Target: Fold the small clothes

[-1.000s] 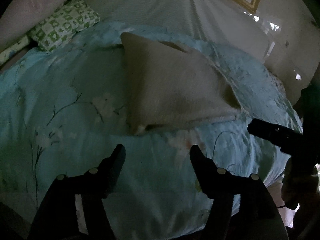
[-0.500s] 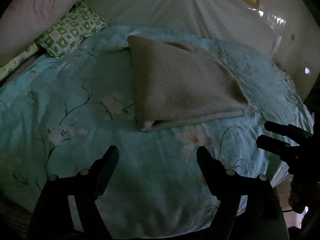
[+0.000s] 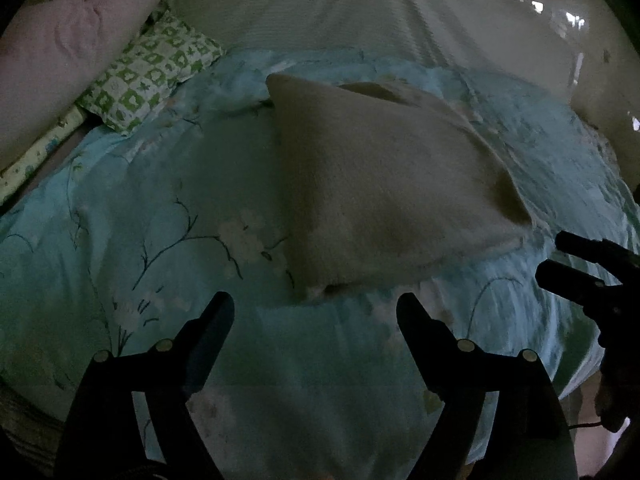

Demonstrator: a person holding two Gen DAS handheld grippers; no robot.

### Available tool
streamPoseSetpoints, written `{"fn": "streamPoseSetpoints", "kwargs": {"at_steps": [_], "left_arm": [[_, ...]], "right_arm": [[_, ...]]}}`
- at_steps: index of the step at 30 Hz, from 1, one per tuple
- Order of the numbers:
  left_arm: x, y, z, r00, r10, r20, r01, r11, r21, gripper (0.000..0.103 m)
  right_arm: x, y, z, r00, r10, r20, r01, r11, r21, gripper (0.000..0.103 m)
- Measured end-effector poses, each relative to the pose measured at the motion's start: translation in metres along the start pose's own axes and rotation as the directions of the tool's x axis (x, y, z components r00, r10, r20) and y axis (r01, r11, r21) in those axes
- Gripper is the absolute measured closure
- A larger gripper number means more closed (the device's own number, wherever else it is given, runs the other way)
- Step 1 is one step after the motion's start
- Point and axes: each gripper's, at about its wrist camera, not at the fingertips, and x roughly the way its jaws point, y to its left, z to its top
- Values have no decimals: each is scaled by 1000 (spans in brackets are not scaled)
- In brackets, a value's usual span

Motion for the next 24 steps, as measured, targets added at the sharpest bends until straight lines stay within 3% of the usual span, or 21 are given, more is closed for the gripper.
{"fn": "streamPoseSetpoints", "kwargs": {"at_steps": [7, 24], "left_arm": [[10, -2, 11, 999, 49, -10, -49, 999, 2, 18], [27, -5, 21, 998, 55, -38, -55, 998, -8, 14]], "right_arm": [[10, -4, 10, 1000, -3, -5, 3, 1000, 4, 9], [27, -4, 24, 1000, 14, -24, -14, 1000, 4, 5]]}}
